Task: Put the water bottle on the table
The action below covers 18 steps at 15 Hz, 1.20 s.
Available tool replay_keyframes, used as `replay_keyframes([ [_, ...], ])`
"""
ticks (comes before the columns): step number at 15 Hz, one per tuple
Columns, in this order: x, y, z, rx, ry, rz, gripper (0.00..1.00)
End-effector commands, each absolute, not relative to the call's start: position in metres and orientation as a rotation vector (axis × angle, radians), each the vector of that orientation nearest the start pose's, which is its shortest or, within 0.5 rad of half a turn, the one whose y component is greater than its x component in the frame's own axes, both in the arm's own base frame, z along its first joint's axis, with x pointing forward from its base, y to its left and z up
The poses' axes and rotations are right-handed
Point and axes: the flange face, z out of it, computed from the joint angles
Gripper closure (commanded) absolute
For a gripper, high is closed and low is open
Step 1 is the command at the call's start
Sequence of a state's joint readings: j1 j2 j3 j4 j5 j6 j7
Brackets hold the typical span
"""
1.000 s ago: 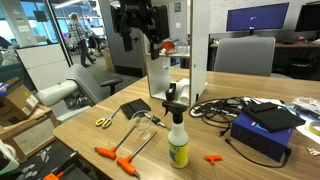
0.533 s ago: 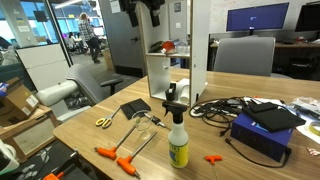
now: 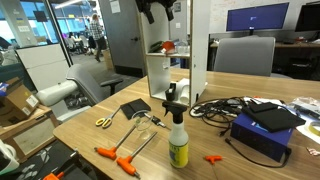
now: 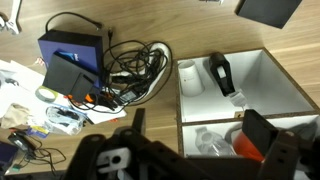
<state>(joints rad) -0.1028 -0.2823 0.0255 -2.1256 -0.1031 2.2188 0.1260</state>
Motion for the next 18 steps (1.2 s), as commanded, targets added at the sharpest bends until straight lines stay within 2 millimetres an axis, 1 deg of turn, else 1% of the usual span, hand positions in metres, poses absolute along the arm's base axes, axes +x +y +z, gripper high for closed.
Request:
replay_keyframes([
  [1, 0.552, -0.007, 0.547, -3.19, 0.176, -0.69, 0.0],
  [3, 0.576, 0.014, 0.525, -3.212, 0.054, -0.664, 0.0],
  [5, 0.597, 0.031, 0.508, -3.213, -0.094, -0.615, 0.0],
  [6, 0.605, 0.038, 0.502, -3.211, -0.142, -0.596, 0.0],
  [8, 0.624, 0.045, 0.491, -3.219, -0.256, -0.577, 0.0],
  [10, 0.64, 0.045, 0.485, -3.232, -0.353, -0.569, 0.0],
  [13, 0.656, 0.032, 0.487, -3.227, -0.487, -0.575, 0.0],
  [18, 0.674, 0.011, 0.486, -3.207, -0.669, -0.578, 0.0],
])
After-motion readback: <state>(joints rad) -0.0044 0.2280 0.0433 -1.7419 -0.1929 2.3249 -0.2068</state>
